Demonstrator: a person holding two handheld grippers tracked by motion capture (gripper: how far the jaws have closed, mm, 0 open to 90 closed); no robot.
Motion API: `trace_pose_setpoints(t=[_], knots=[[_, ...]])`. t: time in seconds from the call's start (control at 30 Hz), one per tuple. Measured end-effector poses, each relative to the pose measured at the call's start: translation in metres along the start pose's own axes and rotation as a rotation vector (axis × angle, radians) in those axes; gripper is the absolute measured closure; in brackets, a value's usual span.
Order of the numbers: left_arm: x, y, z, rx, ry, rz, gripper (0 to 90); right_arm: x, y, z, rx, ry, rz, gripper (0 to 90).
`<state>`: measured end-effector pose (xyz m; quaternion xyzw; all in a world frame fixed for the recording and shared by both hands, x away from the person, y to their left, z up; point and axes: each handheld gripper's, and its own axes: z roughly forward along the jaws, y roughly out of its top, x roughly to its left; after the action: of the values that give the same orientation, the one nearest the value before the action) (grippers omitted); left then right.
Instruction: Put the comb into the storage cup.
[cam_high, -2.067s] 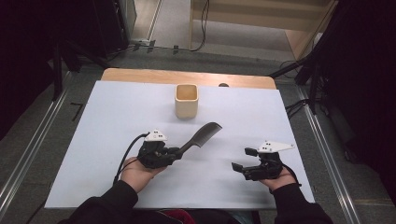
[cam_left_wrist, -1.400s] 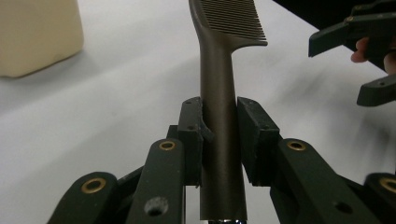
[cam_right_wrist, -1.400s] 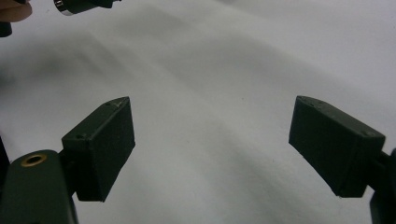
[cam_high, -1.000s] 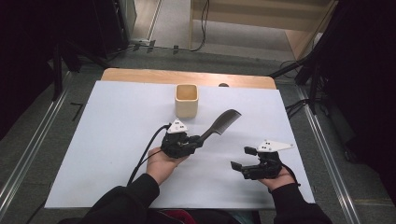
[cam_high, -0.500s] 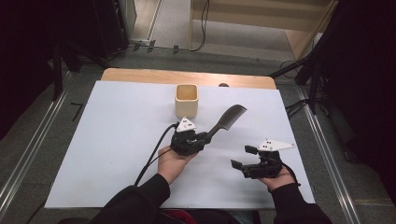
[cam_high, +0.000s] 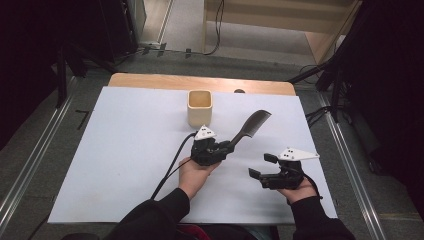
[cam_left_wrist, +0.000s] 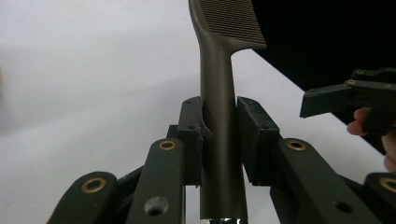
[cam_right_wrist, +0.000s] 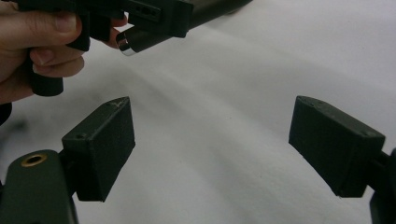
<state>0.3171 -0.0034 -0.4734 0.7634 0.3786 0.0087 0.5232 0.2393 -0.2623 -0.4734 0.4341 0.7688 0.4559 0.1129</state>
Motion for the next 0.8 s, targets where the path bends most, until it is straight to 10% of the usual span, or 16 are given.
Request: trace_pose_setpoints(t=[0.27, 0.8], knots=[[-0.002, -0.002, 0.008, -0.034, -0.045, -0.098, 73.1, -0.001, 0.003, -0.002, -0.023, -0.010, 0.020, 12.8], [-0.003, -0.005, 0.022, -0.109, -0.062, -0.167, 73.1, -0.004, 0.017, 0.001, -0.079, -0.053, 0.080, 12.8]])
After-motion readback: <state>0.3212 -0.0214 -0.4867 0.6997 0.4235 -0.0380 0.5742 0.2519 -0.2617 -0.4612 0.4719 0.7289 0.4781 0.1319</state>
